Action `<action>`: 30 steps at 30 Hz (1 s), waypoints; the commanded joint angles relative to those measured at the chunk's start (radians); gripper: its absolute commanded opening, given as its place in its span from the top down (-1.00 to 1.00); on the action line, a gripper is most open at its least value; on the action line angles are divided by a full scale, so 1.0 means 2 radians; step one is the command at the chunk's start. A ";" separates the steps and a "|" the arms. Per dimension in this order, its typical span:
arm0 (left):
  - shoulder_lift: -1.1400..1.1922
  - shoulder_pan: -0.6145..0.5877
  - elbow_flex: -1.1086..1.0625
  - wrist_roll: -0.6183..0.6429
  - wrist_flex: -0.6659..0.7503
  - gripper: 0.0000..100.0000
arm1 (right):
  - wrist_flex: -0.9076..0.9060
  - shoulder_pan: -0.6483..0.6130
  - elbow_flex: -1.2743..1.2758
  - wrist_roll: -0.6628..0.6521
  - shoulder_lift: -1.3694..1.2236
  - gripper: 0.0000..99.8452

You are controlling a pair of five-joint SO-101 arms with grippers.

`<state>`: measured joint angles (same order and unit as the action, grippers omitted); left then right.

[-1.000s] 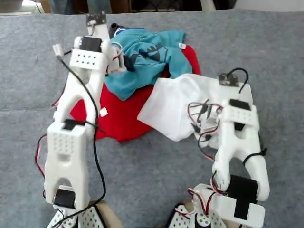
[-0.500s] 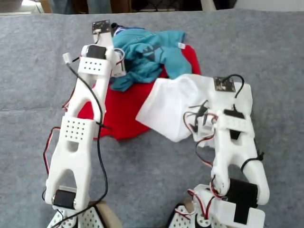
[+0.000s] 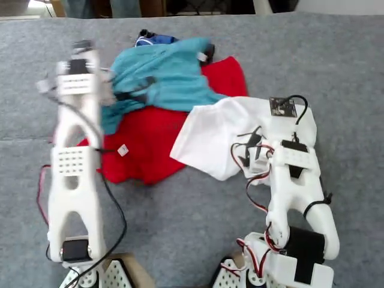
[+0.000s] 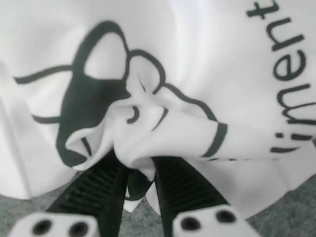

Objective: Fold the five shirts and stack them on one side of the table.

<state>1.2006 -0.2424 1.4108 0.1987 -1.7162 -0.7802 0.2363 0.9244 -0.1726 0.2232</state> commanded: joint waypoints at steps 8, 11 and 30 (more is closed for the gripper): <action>-0.058 -0.184 0.114 -0.087 -0.022 0.94 | 0.012 -0.002 0.003 0.009 0.004 0.97; -0.092 -0.231 0.116 -0.104 -0.022 0.94 | 0.012 -0.002 0.002 0.020 0.004 0.97; -0.252 -0.340 0.129 -0.071 0.028 0.93 | 0.012 -0.002 0.000 0.019 0.002 0.97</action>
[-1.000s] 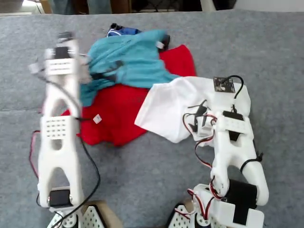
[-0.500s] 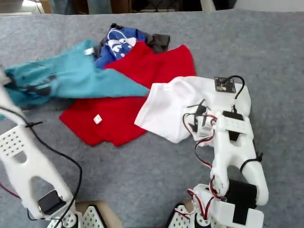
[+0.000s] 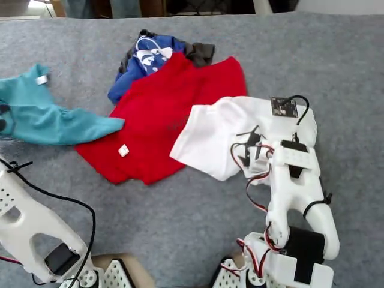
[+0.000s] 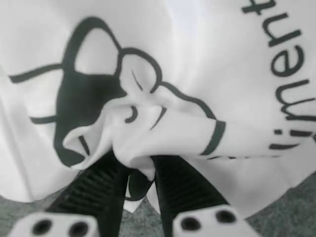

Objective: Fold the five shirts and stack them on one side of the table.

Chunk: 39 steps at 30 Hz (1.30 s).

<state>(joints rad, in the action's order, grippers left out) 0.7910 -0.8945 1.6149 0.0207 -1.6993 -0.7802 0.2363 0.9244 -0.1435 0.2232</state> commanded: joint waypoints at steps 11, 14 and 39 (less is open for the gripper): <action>-0.058 0.066 0.011 0.018 -0.031 0.58 | 0.012 -0.004 0.000 0.003 0.002 0.97; -0.058 0.119 -0.046 0.019 -0.031 0.47 | 0.012 -0.004 0.000 0.002 0.002 0.97; 0.129 0.437 -0.223 0.048 0.096 0.37 | 0.012 -0.002 0.000 0.002 0.002 0.97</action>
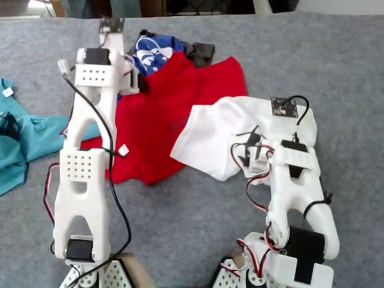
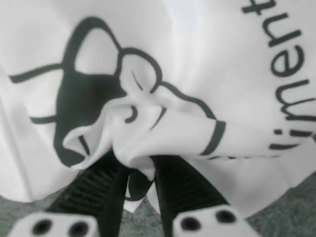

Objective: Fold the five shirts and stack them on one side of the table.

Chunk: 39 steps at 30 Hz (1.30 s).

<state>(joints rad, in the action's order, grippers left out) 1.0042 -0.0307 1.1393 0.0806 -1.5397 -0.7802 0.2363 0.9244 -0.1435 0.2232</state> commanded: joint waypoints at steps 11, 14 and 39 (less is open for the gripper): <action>0.101 0.023 0.076 0.015 -0.009 0.82 | 0.018 -0.002 0.002 0.003 0.002 0.97; 0.113 0.020 0.096 0.015 -0.015 0.93 | 0.018 -0.002 0.002 0.005 0.001 0.97; -0.116 -0.225 0.261 -0.008 -0.110 0.94 | 0.033 -0.002 0.007 0.006 0.001 0.97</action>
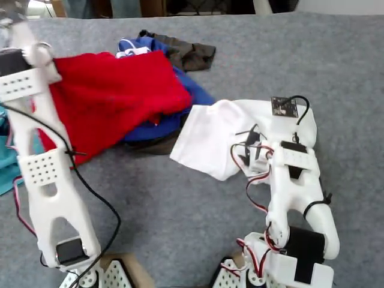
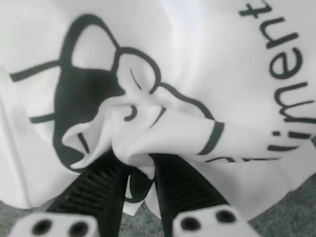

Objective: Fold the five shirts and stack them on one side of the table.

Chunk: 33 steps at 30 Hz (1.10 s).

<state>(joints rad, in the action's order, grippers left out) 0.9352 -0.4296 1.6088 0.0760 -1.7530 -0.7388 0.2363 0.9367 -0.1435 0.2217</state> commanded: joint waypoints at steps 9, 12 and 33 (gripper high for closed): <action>-0.207 -0.137 0.022 -0.005 -0.004 0.94 | 0.012 -0.002 0.002 0.006 0.002 0.97; -0.199 -0.166 0.014 -0.006 -0.004 0.94 | 0.012 -0.002 0.002 0.006 0.002 0.97; -0.103 -0.062 -0.267 -0.063 -0.004 0.34 | 0.012 -0.002 0.002 0.006 0.002 0.97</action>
<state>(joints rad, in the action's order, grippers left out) 0.7649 -0.5846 1.0810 -0.0437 -1.7530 -0.7388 0.2363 0.9367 -0.1435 0.2217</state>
